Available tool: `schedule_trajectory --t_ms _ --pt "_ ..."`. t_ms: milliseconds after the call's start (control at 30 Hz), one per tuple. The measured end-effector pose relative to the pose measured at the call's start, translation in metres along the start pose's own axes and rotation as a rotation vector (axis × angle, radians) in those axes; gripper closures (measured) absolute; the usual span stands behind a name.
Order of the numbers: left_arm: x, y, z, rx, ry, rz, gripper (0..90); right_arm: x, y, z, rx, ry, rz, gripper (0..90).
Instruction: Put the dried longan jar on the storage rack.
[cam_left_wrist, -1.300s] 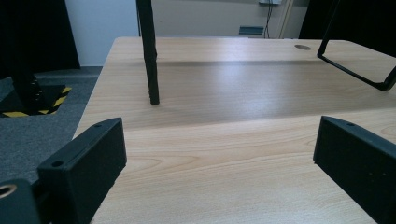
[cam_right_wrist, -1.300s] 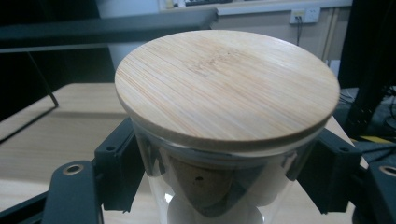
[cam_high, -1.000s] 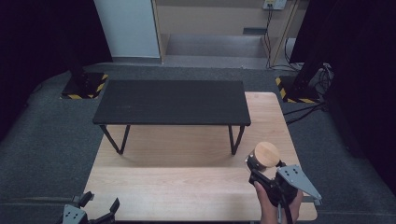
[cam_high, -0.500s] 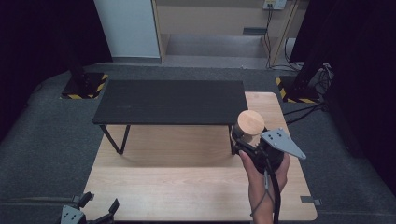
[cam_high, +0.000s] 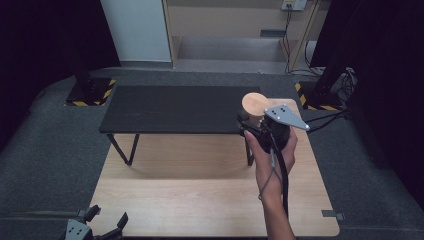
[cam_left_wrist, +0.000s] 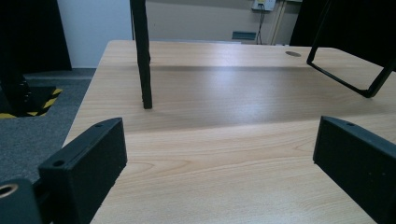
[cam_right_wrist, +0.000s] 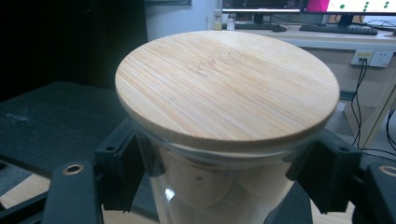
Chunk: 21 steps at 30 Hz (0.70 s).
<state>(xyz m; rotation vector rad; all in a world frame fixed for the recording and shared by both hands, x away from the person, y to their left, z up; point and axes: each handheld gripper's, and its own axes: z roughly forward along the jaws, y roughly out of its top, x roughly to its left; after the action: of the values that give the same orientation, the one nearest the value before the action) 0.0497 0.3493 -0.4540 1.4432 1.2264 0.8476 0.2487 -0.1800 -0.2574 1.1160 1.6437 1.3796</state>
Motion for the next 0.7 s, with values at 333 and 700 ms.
schedule_trajectory --t_ms 333,700 --pt "0.001 0.000 0.001 0.002 -0.002 -0.002 1.6 0.000 0.007 0.038 0.043 -0.025 -0.018 25.7" --pt "0.003 0.001 0.001 0.000 0.002 -0.003 1.8 -0.007 0.008 0.060 0.087 -0.031 -0.010 25.7"
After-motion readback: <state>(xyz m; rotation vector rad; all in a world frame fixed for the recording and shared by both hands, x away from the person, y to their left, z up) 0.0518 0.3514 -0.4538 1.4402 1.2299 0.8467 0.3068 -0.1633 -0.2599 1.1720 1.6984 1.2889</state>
